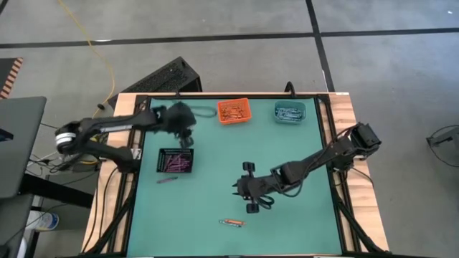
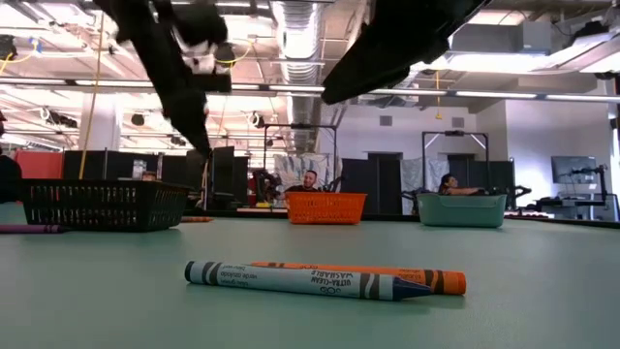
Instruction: Sort crayons
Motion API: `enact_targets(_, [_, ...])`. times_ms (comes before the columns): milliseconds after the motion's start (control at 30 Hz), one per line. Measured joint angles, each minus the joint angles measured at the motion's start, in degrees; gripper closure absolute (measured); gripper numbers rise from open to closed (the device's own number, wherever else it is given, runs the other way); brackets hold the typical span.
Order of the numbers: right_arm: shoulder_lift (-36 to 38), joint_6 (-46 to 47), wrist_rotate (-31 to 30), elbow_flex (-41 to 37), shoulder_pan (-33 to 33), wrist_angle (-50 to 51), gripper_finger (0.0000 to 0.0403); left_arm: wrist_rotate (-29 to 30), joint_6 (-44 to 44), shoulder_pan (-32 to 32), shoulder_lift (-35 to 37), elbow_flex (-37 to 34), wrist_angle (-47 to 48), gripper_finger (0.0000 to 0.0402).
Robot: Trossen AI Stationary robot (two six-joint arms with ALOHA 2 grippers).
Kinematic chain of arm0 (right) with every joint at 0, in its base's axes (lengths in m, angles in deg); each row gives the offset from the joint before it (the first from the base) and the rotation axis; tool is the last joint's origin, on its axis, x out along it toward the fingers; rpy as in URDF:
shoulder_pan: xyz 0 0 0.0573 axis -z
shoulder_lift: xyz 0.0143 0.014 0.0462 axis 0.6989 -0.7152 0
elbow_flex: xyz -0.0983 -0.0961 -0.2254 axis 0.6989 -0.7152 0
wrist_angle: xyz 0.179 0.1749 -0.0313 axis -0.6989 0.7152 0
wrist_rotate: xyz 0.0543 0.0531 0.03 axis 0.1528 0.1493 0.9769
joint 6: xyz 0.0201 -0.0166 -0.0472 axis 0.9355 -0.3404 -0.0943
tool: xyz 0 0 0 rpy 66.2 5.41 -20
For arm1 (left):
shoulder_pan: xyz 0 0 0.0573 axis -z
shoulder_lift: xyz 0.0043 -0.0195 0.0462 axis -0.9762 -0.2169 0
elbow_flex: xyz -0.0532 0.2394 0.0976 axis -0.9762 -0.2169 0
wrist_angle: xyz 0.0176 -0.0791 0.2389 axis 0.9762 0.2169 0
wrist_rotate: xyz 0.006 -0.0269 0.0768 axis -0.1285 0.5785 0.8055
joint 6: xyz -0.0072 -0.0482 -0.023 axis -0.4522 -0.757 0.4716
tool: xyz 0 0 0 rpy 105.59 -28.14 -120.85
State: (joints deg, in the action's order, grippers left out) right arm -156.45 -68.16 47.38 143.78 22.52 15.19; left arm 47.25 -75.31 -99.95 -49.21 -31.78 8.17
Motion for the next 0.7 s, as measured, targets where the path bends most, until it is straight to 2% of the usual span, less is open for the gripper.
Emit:
enact_targets(100, [0.0,-0.2,0.0,0.0,-0.4,0.1,0.0284,-2.4,-0.9,-7.8,-5.1,0.0,0.2,0.0287])
enact_targets(233, [0.0,-2.0,0.0,0.0,-1.2,1.1,0.0284,-3.4,1.5,-12.8,-11.3,-0.1,-0.2,0.0287])
enact_targets(567, [0.0,-9.7,-0.1,-0.1,-1.8,1.3,0.0284,-2.8,4.7,-13.7,-18.8,2.7,-2.4,0.0287])
enact_targets(700, [0.1,-13.8,-0.4,-2.2,-1.2,-2.1,0.0284,-2.5,5.1,-14.1,-20.3,3.0,-2.2,0.0287])
